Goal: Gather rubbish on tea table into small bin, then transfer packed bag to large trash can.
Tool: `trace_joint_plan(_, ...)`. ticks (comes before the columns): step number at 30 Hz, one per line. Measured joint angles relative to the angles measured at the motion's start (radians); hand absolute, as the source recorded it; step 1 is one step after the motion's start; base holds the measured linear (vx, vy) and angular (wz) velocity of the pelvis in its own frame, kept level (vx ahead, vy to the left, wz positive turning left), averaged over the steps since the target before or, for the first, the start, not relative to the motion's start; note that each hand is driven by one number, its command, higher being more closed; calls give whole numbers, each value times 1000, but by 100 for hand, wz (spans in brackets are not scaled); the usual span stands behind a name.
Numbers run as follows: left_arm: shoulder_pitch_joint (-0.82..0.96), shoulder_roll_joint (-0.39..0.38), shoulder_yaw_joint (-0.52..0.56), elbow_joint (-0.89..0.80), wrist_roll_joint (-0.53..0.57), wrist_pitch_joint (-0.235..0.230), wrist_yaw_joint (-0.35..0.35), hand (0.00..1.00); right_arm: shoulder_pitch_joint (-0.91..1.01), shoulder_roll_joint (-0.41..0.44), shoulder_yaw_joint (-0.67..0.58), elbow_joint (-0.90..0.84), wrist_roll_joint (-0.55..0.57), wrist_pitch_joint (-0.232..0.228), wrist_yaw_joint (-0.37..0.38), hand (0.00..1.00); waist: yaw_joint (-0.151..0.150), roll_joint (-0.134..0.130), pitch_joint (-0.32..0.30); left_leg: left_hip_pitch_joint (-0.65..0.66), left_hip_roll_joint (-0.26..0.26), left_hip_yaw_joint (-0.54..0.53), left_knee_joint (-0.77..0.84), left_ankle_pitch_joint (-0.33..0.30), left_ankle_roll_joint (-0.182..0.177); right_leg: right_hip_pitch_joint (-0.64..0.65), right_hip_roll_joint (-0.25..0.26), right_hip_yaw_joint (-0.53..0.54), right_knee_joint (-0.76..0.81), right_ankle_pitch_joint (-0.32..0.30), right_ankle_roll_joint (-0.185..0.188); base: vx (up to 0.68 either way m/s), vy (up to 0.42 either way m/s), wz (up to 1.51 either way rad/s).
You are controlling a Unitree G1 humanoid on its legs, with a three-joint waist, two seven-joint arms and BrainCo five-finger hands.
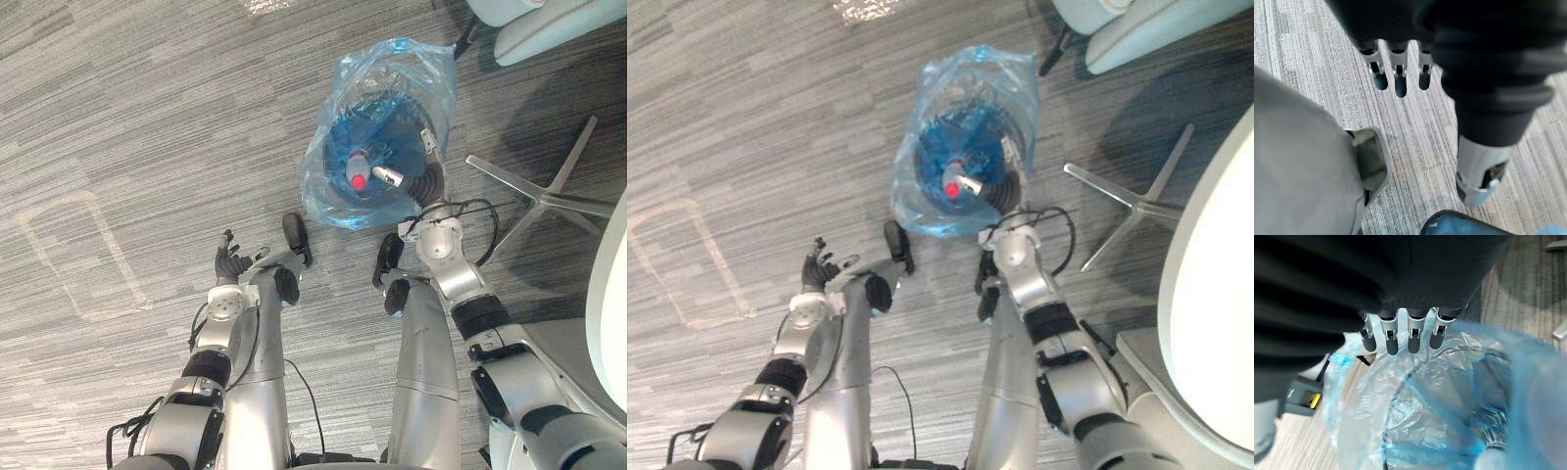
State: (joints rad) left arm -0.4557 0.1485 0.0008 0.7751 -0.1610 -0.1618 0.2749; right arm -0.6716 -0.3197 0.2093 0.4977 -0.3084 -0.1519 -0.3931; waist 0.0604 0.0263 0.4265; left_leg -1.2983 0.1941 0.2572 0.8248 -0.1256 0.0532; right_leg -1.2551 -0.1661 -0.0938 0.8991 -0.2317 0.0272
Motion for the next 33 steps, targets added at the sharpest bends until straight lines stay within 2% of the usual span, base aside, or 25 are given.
trace_joint_plan(4, 0, 14, -14, -1, 2, 0, 2, 0, 63, -17, 40, -27, -124, -2, 2, 0, -2, -17, -16, -9, 12, -4, 12, -3, -1, -4, 9, -2, 2, 1, -1, -51, -16, -6)
trace_joint_plan(10, 0, 20, -31, -6, 1, -3, 2, 0, 79, -71, 111, -30, -255, -1, 17, 0, -2, -18, -19, -15, 16, -4, 20, -8, 1, -6, 10, -4, 2, 1, -1, -49, -7, -2)
trace_joint_plan(16, 3, 22, -40, -6, -28, -23, 0, 0, 28, -72, 199, 154, -347, 9, 50, 0, -1, -20, -35, -37, 17, -3, 21, -8, 1, -28, 11, -5, 3, 2, 0, -33, -5, -1)
trace_joint_plan(21, -9, 29, -40, -8, -62, -48, -2, 0, -58, -58, 233, 321, -433, 51, 52, 0, 1, -18, -36, -68, 19, -4, 27, -4, 7, -60, 11, -4, 12, 2, 0, -45, -5, -1)
trace_joint_plan(26, -21, 29, -40, -7, -84, -52, -3, 0, -124, -25, 235, 415, -450, 84, 44, 0, 5, -18, -36, -82, 18, -4, 30, -4, 7, -79, 10, -2, 24, 1, -1, -51, -8, 1)
trace_joint_plan(27, -21, 28, -40, -7, -91, -52, -3, 0, -131, -21, 235, 429, -463, 87, 41, 100, 5, -18, -36, -83, 17, -5, 29, -4, 6, -80, 9, -2, 24, 1, -1, -65, -9, 3)
trace_joint_plan(33, -34, 21, -38, -8, -120, -65, -3, 0, -177, 5, 234, 475, -477, 110, 27, 100, 8, -17, -37, -100, 3, -8, 16, 3, -2, -104, 3, 1, 28, 0, -1, -52, -5, 6)
